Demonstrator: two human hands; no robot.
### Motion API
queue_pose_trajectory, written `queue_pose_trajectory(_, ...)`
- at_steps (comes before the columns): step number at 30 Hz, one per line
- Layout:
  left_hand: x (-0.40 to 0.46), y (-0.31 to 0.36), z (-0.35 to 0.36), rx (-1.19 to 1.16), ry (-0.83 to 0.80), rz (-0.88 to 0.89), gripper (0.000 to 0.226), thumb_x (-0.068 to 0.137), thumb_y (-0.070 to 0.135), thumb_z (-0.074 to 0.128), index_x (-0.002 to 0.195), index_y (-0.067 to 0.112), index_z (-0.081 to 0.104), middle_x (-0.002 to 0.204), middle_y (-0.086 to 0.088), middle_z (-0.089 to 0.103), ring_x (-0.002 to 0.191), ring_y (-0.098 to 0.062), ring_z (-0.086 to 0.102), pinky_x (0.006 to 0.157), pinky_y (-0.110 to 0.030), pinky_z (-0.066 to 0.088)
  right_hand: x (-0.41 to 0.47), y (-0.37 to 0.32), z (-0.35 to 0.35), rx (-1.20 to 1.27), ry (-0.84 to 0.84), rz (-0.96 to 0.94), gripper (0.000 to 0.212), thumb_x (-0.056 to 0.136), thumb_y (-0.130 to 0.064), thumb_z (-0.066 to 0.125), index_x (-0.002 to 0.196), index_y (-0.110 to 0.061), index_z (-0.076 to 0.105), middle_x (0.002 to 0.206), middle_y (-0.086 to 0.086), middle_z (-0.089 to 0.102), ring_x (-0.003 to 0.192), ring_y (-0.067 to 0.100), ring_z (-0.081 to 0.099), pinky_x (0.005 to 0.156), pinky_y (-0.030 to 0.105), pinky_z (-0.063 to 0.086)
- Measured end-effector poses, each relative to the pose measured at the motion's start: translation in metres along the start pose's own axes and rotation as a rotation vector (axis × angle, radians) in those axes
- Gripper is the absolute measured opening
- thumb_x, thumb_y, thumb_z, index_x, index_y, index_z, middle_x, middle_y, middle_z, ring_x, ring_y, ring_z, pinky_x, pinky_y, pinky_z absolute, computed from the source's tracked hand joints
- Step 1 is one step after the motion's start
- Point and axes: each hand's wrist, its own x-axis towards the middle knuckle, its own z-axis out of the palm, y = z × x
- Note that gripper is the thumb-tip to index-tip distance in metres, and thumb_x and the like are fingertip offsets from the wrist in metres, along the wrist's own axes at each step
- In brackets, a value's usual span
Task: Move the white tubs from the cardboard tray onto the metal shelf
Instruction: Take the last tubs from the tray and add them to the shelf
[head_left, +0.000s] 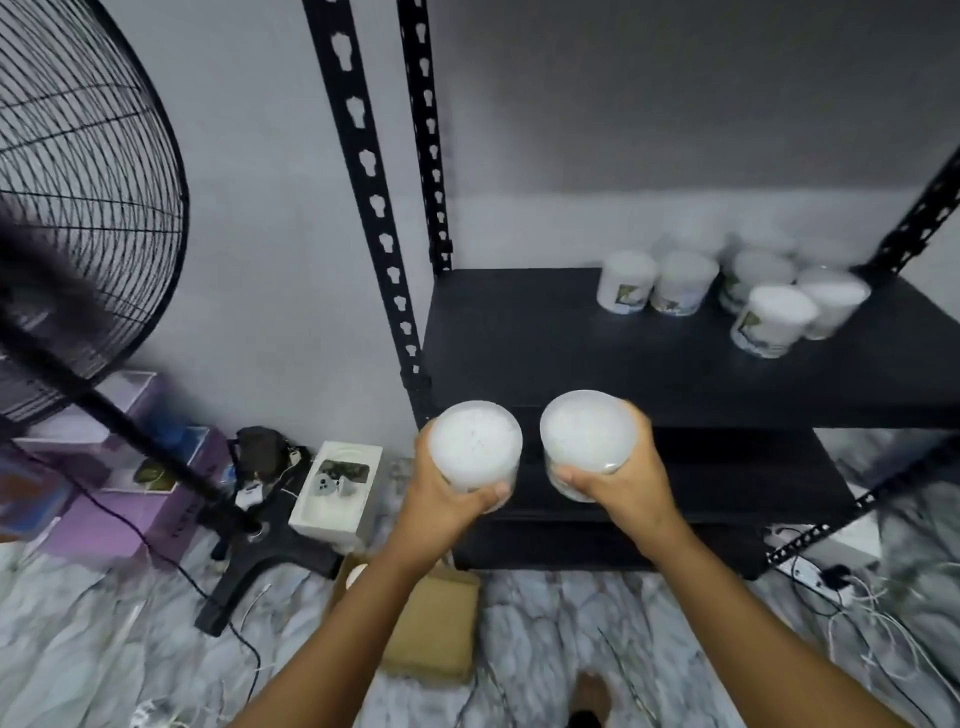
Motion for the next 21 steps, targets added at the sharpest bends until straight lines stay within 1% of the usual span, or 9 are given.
queue_pose_trajectory(2,0.018,0.007,0.02,0.011,-0.023,0.014,0.094,0.055,0.034,0.087,0.129,0.042,0.03,0.128,0.016,0.046,0.113,0.006,0.051,0.083,-0.012,0.048,0.017,0.003,-0.018,-0.003,0.016,-0.004,0.096,0.044,-0.033,0.087,0.127,-0.034,0.038,0.122,-0.014,0.052,0.112,0.005,0.053,0.079,0.02,0.048)
queue_pose_trajectory(4,0.038,0.012,0.041,0.009,-0.044,0.03,0.096,0.06,0.024,0.088,0.134,0.029,0.028,0.128,0.015,0.044,0.111,0.01,0.049,0.081,-0.006,0.044,0.035,0.006,-0.036,-0.005,0.031,-0.01,0.093,0.047,-0.028,0.086,0.127,-0.033,0.038,0.12,-0.016,0.051,0.111,0.002,0.053,0.077,0.016,0.049)
queue_pose_trajectory(5,0.048,0.013,0.051,0.003,-0.054,0.04,0.097,0.059,0.027,0.087,0.135,0.027,0.026,0.129,0.015,0.043,0.112,0.011,0.048,0.081,-0.005,0.043,0.044,0.008,-0.044,-0.004,0.038,-0.015,0.092,0.048,-0.026,0.086,0.126,-0.033,0.038,0.119,-0.017,0.052,0.11,0.001,0.053,0.075,0.013,0.049)
queue_pose_trajectory(6,0.058,0.013,0.061,-0.001,-0.062,0.046,0.099,0.057,0.033,0.085,0.135,0.027,0.025,0.13,0.015,0.043,0.114,0.011,0.047,0.083,-0.006,0.044,0.053,0.01,-0.053,-0.006,0.043,-0.017,0.091,0.049,-0.026,0.086,0.126,-0.033,0.038,0.118,-0.018,0.051,0.11,-0.001,0.052,0.075,0.012,0.049)
queue_pose_trajectory(8,0.077,0.014,0.081,-0.002,-0.065,0.021,0.102,0.054,0.043,0.082,0.136,0.031,0.023,0.131,0.016,0.042,0.118,0.006,0.047,0.083,-0.01,0.047,0.07,0.016,-0.07,-0.017,0.049,-0.009,0.092,0.05,-0.028,0.086,0.128,-0.033,0.037,0.12,-0.018,0.05,0.111,0.0,0.051,0.077,0.015,0.048)
queue_pose_trajectory(13,0.114,0.015,0.128,-0.014,-0.061,0.001,0.099,0.055,0.043,0.083,0.133,0.041,0.022,0.132,0.015,0.041,0.12,-0.003,0.047,0.081,-0.016,0.051,0.105,0.028,-0.109,-0.014,0.061,0.016,0.091,0.05,-0.029,0.086,0.127,-0.032,0.037,0.12,-0.018,0.049,0.111,0.001,0.05,0.075,0.016,0.046)
queue_pose_trajectory(15,0.126,0.014,0.144,-0.008,-0.053,-0.006,0.099,0.057,0.041,0.085,0.133,0.04,0.021,0.133,0.013,0.039,0.12,-0.005,0.046,0.083,-0.018,0.051,0.118,0.036,-0.122,-0.009,0.055,0.021,0.091,0.052,-0.025,0.088,0.127,-0.032,0.037,0.12,-0.017,0.05,0.111,0.002,0.05,0.076,0.017,0.046)
queue_pose_trajectory(18,0.141,0.012,0.164,-0.005,-0.06,-0.02,0.094,0.066,0.027,0.086,0.134,0.037,0.021,0.131,0.015,0.039,0.119,-0.005,0.047,0.082,-0.017,0.052,0.137,0.047,-0.137,-0.016,0.036,0.026,0.09,0.056,-0.021,0.09,0.128,-0.032,0.037,0.124,-0.011,0.05,0.113,0.006,0.051,0.08,0.02,0.047)
queue_pose_trajectory(21,0.155,0.005,0.179,-0.016,-0.086,-0.033,0.091,0.069,0.021,0.085,0.134,0.036,0.023,0.132,0.017,0.04,0.121,-0.006,0.048,0.087,-0.024,0.053,0.151,0.057,-0.146,-0.021,0.041,0.044,0.094,0.051,-0.033,0.09,0.128,-0.032,0.037,0.126,-0.007,0.051,0.114,0.008,0.052,0.084,0.024,0.048)
